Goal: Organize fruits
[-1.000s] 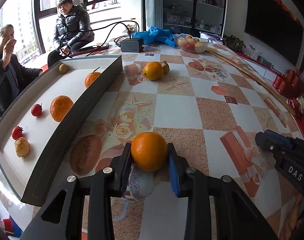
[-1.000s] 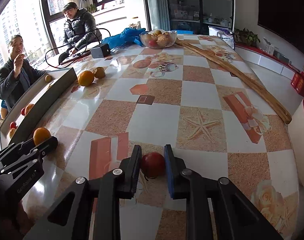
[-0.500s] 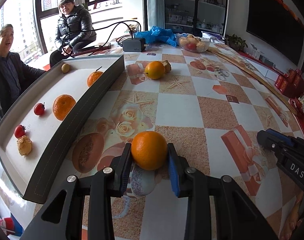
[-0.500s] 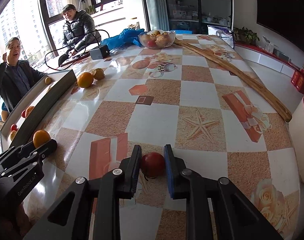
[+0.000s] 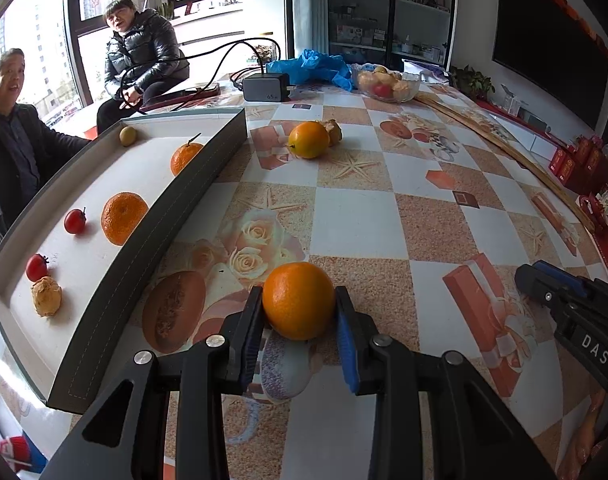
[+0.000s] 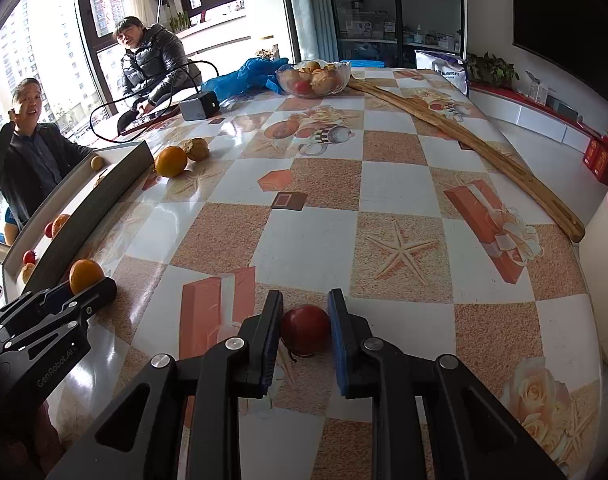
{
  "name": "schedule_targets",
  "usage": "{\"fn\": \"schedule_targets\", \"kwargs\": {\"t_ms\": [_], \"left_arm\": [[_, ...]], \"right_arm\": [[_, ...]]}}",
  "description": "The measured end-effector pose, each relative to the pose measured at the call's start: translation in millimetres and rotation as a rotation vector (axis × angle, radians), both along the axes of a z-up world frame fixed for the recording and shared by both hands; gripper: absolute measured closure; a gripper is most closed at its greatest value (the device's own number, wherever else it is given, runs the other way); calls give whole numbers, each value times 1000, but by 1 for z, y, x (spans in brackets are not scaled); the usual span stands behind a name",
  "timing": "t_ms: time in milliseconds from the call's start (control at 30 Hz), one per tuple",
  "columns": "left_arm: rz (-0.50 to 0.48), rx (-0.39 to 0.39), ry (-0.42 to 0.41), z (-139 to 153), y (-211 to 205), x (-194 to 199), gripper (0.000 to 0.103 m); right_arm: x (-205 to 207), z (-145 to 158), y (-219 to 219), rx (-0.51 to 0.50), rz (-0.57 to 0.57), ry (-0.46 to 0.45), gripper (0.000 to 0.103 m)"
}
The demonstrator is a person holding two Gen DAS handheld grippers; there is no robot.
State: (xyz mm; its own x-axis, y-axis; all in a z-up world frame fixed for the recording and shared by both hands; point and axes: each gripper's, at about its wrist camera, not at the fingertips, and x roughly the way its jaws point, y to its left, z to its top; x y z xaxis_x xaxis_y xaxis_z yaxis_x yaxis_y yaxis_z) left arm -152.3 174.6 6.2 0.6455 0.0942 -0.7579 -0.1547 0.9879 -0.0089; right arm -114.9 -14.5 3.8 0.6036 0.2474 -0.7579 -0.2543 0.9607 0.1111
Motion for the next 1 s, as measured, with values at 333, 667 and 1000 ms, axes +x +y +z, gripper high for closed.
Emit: {"fn": "schedule_targets", "kwargs": {"t_ms": [333, 667, 1000], "left_arm": [[1, 7, -12, -1, 1, 1, 67], [4, 1, -16, -1, 1, 0, 67], [-1, 10, -17, -1, -1, 0, 67]], "right_arm": [[0, 0, 0, 0, 0, 0, 80], [0, 0, -1, 5, -3, 2, 80], [0, 1, 0, 6, -15, 3, 80]]}}
